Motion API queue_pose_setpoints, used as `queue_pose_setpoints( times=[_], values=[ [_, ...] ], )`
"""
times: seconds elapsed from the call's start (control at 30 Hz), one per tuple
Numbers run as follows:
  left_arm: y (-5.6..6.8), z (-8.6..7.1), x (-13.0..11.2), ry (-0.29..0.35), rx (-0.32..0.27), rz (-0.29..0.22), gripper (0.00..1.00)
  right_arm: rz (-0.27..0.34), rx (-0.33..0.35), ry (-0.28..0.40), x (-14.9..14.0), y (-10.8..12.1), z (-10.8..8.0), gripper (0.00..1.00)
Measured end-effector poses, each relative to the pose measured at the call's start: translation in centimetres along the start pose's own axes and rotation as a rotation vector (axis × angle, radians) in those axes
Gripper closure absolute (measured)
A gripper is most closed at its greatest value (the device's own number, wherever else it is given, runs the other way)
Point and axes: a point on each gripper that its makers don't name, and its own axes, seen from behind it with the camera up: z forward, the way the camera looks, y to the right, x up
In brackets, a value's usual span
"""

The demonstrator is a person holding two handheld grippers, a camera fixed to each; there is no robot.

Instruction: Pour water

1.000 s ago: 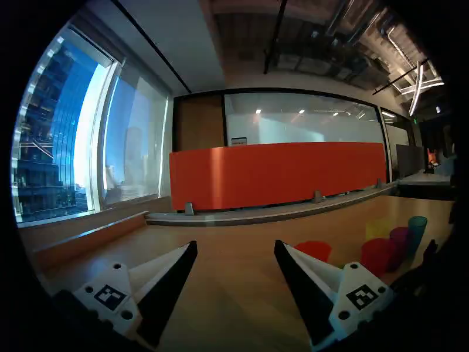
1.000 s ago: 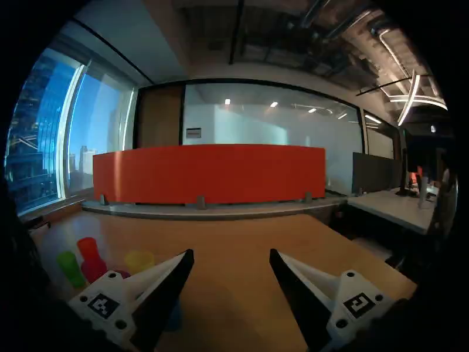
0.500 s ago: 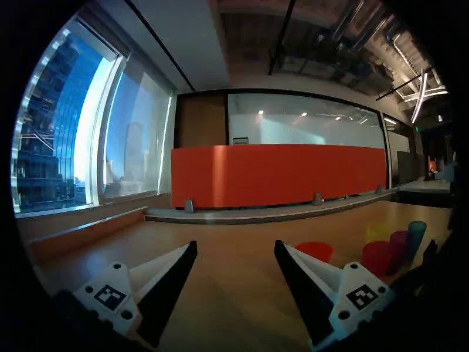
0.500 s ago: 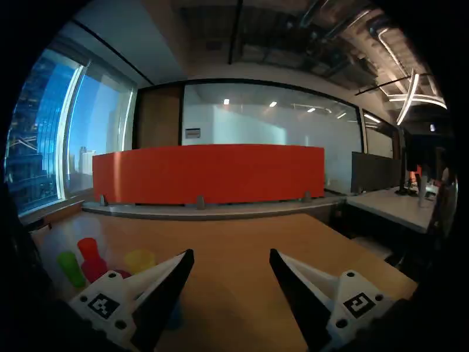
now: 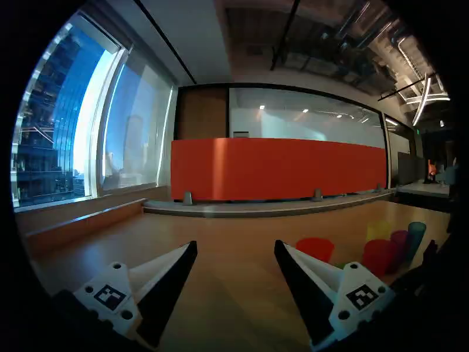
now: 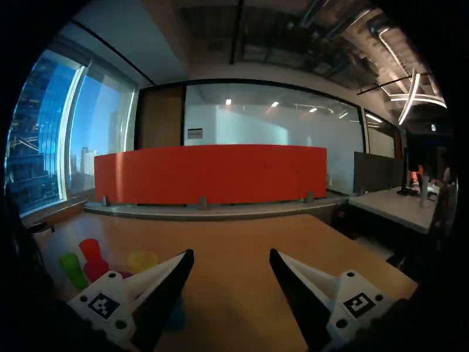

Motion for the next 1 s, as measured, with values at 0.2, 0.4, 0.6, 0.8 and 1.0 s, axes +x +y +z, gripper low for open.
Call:
queue_pose_setpoints(
  times=[0.2, 0.4, 0.6, 0.8, 1.0],
  values=[
    [0.2, 0.1, -0.1, -0.002, -0.007, 0.0, 0.02, -0.009, 0.007, 0.001, 0.0, -0.4, 0.2, 0.0],
    [0.3, 0.2, -0.1, -0.004, -0.008, 0.002, 0.02, -0.008, 0.005, 0.008, 0.4, -0.2, 0.0, 0.0],
    [0.3, 0.2, -0.1, -0.005, -0.008, 0.001, 0.02, -0.01, -0.005, 0.028, 0.8, 0.3, -0.3, 0.0],
    [0.2, 0.1, -0.2, -0.006, -0.008, 0.002, 0.02, -0.036, -0.01, 0.068, 1.6, 0.7, -0.6, 0.0],
    [0.3, 0.2, -0.2, -0.006, -0.008, 0.002, 0.02, -0.064, -0.008, 0.081, 1.5, 0.8, -0.6, 0.0]
  ],
)
